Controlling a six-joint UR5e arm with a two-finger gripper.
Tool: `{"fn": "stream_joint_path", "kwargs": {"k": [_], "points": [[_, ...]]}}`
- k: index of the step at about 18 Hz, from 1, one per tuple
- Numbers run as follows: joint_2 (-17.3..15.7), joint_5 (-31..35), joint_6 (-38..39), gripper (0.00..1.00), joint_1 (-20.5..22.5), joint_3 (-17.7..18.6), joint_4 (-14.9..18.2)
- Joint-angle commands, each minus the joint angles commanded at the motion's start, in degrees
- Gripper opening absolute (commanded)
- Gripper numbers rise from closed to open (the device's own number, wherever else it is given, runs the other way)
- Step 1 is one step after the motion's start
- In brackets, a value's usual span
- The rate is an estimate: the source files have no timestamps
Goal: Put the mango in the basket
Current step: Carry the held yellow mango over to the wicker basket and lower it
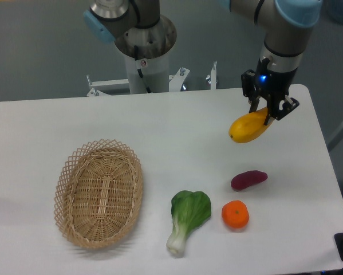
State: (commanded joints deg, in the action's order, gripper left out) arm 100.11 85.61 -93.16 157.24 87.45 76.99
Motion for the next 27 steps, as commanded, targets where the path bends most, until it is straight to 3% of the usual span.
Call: {"fn": "stream_joint_path", "kwargs": {"k": [8, 11, 16, 20, 24, 27], "points": [[-0.96, 0.0, 2.1, 0.41, -0.88, 0.7, 0.0], [-0.88, 0.0, 6.4, 0.41, -2.54, 0.88, -0.09], [0.26, 0.18, 20.36, 0.41, -9.48, 1.4, -0.7], [1.49, 0.0, 33.45, 0.41, -16.42, 2.45, -5.96], [3.6, 0.0, 43.22, 0.42, -22.48, 5.44, -13.87], [5.79, 0.17, 47.01, 0.42, -25.92, 5.8, -15.64]]}}
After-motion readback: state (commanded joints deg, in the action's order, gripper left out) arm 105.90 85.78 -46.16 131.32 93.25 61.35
